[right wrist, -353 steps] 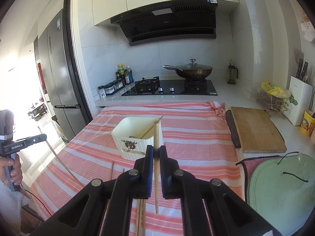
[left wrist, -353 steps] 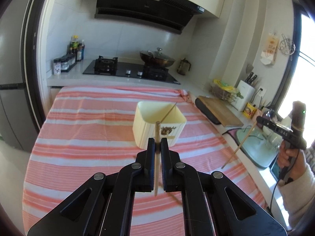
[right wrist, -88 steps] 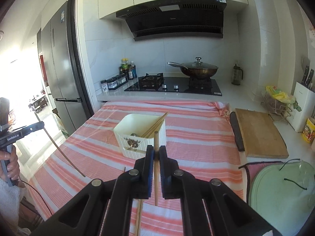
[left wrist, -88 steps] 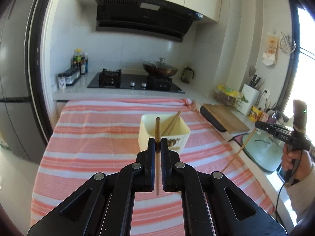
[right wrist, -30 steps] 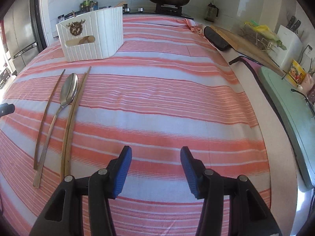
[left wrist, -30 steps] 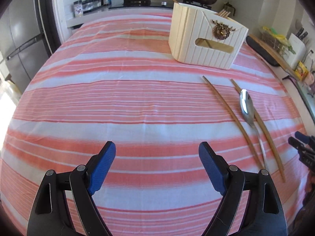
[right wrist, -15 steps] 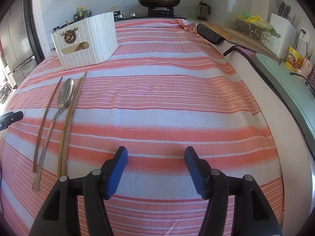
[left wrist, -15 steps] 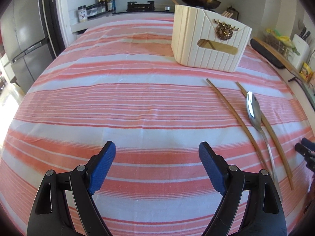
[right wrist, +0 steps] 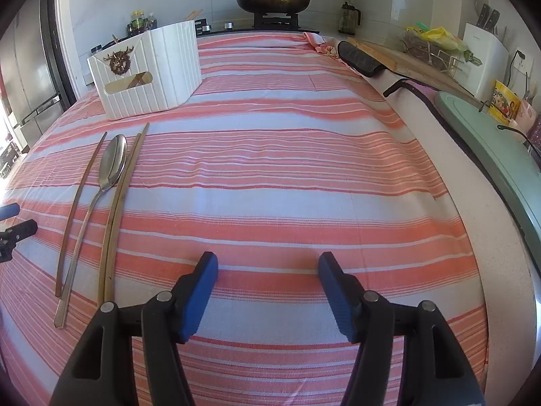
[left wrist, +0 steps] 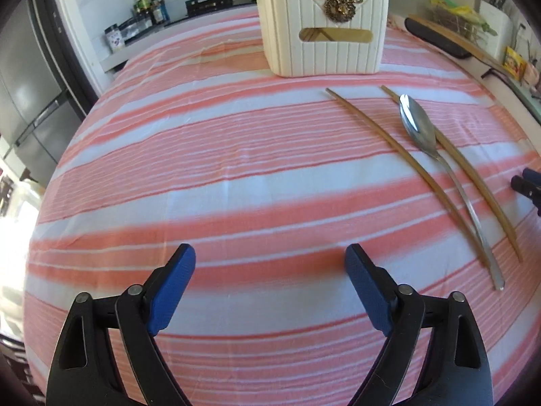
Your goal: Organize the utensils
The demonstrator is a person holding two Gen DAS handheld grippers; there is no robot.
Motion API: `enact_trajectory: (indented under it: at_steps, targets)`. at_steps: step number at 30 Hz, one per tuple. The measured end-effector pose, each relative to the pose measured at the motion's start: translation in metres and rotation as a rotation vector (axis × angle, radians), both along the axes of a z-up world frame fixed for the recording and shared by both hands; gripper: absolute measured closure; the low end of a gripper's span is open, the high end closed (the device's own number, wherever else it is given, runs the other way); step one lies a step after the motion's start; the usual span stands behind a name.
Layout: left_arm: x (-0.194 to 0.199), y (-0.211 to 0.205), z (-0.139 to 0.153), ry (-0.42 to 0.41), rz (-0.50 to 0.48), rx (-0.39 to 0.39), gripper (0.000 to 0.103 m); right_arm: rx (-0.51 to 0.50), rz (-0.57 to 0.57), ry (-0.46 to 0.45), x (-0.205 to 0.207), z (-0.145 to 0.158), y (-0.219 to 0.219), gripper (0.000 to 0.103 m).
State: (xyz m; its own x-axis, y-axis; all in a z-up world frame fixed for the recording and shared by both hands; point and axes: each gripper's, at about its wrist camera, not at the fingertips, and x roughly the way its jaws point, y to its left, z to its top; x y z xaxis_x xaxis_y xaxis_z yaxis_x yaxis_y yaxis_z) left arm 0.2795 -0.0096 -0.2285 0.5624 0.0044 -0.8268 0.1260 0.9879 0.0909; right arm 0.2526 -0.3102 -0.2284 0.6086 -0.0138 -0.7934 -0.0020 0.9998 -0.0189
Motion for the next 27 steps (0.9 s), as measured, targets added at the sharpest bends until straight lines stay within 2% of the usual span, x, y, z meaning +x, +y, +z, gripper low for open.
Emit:
enact_trajectory:
  at_steps: [4,7,10,12,17,27]
  targets:
    - [-0.009,0.017,-0.003,0.029,0.044,-0.106,0.007,-0.001,0.000,0.000,0.000,0.000,0.000,0.040]
    - [-0.008,0.016,-0.002,0.004,0.065,-0.137,0.005,-0.001,0.000,0.000,0.000,0.000,0.000,0.039]
    - [-0.002,0.010,0.000,-0.013,0.045,-0.165,0.005,0.000,0.000,0.000,0.000,0.000,0.000,0.039]
    - [0.006,0.004,0.000,-0.014,0.023,-0.165,0.005,0.000,0.000,0.000,0.000,0.000,0.000,0.039]
    - [0.020,-0.001,-0.005,-0.034,0.043,-0.136,0.002,-0.001,0.000,0.000,0.000,0.000,0.000,0.039]
    - [0.019,0.001,-0.007,-0.030,0.062,-0.109,0.001,-0.001,0.000,0.000,0.000,0.000,0.000,0.039]
